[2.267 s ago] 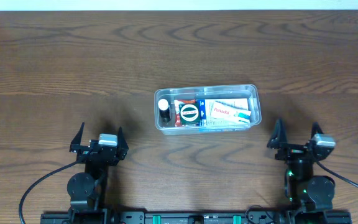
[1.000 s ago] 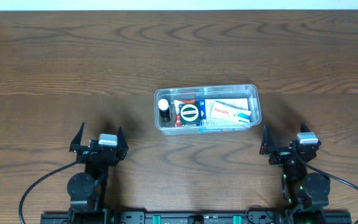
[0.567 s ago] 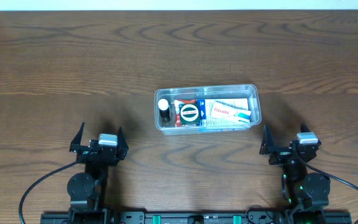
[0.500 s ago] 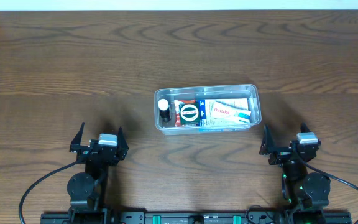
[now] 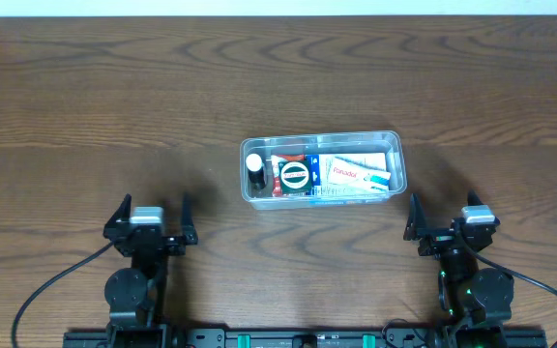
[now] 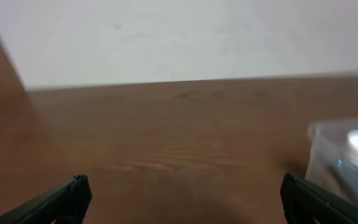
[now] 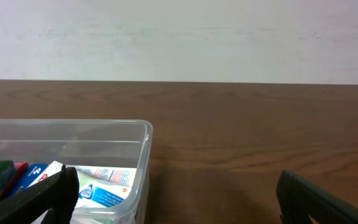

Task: Pack container

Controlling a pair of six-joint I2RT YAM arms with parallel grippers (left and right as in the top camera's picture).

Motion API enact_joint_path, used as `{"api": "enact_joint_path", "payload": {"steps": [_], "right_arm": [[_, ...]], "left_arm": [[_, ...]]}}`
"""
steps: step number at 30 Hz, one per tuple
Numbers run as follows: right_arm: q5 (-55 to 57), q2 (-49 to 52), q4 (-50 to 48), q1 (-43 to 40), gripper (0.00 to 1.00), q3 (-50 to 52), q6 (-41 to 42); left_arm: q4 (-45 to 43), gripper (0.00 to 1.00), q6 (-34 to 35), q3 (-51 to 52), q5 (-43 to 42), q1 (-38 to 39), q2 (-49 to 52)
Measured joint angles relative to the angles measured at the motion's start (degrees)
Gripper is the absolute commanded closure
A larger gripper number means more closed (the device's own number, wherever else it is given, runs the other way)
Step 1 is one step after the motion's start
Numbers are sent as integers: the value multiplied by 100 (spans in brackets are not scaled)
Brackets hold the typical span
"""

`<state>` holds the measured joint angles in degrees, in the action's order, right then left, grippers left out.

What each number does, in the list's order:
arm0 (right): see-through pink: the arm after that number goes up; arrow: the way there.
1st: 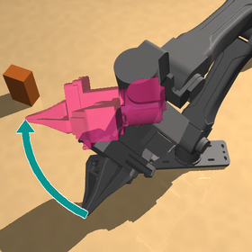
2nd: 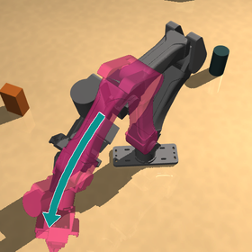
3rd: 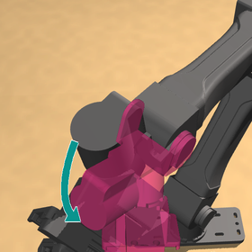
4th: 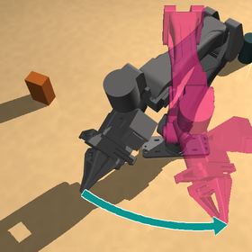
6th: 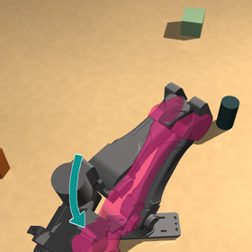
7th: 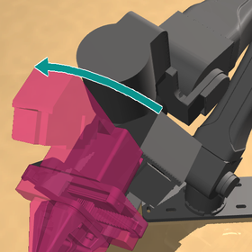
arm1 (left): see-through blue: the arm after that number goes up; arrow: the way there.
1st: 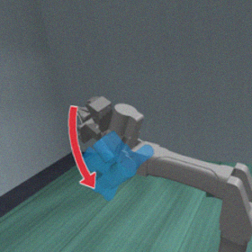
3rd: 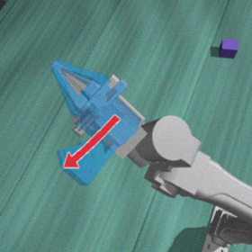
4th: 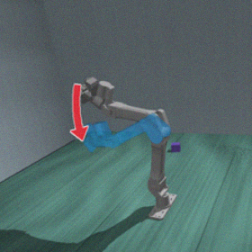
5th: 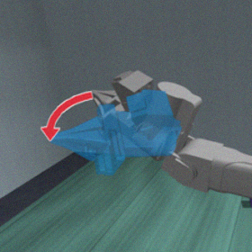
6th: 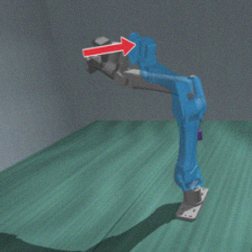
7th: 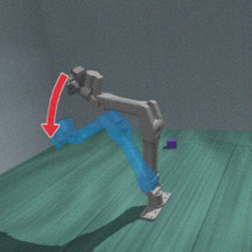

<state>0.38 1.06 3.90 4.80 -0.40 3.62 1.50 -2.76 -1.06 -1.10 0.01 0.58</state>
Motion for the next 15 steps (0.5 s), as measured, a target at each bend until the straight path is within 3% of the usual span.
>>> {"api": "enact_joint_path", "payload": {"steps": [5,15], "right_arm": [[0,0,0,0,1,0,0],[-2,0,0,0,1,0,0]], "left_arm": [[-22,2,951,-11,356,0,0],[-2,2,1482,-20,444,0,0]]}}
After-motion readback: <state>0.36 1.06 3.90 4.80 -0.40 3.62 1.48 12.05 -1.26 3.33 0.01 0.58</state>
